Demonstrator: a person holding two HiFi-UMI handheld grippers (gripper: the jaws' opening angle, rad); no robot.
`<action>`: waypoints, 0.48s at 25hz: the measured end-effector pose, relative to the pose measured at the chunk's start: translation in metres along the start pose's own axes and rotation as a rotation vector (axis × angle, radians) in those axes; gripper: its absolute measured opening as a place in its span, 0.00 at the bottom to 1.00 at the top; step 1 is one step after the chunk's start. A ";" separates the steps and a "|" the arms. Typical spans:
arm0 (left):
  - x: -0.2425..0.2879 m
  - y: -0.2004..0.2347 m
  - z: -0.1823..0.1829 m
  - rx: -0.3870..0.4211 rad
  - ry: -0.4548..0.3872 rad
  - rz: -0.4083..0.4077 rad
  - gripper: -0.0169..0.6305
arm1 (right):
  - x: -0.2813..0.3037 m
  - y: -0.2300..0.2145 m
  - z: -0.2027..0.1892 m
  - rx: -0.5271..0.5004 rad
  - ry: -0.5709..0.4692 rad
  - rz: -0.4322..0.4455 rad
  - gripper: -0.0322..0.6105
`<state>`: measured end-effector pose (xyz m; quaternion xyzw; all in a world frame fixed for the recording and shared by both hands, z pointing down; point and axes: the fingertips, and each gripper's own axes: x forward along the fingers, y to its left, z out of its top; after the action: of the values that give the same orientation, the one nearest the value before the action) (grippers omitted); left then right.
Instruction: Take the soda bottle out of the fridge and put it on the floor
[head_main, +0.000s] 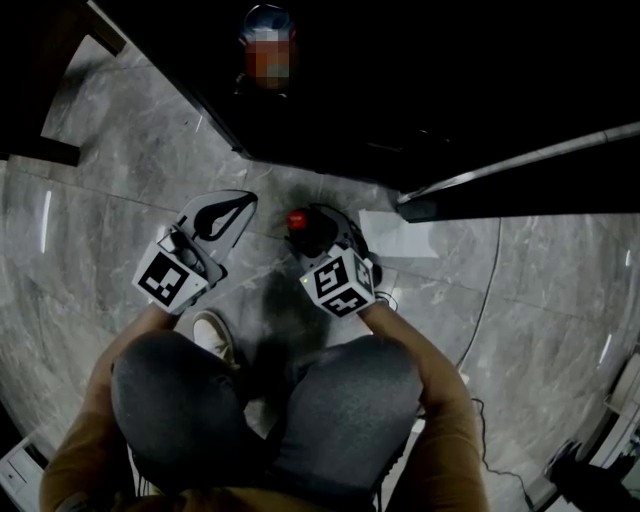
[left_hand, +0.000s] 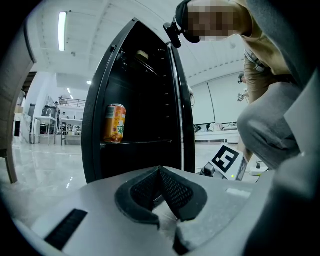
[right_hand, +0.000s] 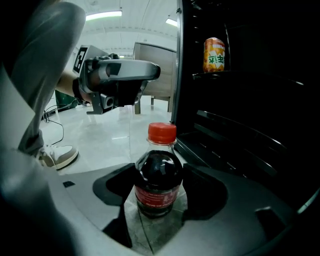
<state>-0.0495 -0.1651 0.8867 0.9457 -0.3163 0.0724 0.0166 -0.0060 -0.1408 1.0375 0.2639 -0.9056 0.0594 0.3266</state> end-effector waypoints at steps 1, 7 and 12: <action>0.000 -0.001 -0.001 0.000 0.003 0.000 0.02 | 0.001 0.001 -0.003 0.000 0.006 -0.001 0.50; 0.001 -0.002 0.003 0.005 0.003 0.002 0.02 | -0.002 0.005 -0.008 -0.011 0.008 0.001 0.50; 0.001 0.000 0.000 0.002 0.010 0.009 0.02 | -0.006 0.004 -0.013 -0.008 0.020 -0.002 0.50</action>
<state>-0.0488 -0.1659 0.8873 0.9439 -0.3206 0.0775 0.0166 0.0030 -0.1310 1.0439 0.2631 -0.9023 0.0580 0.3366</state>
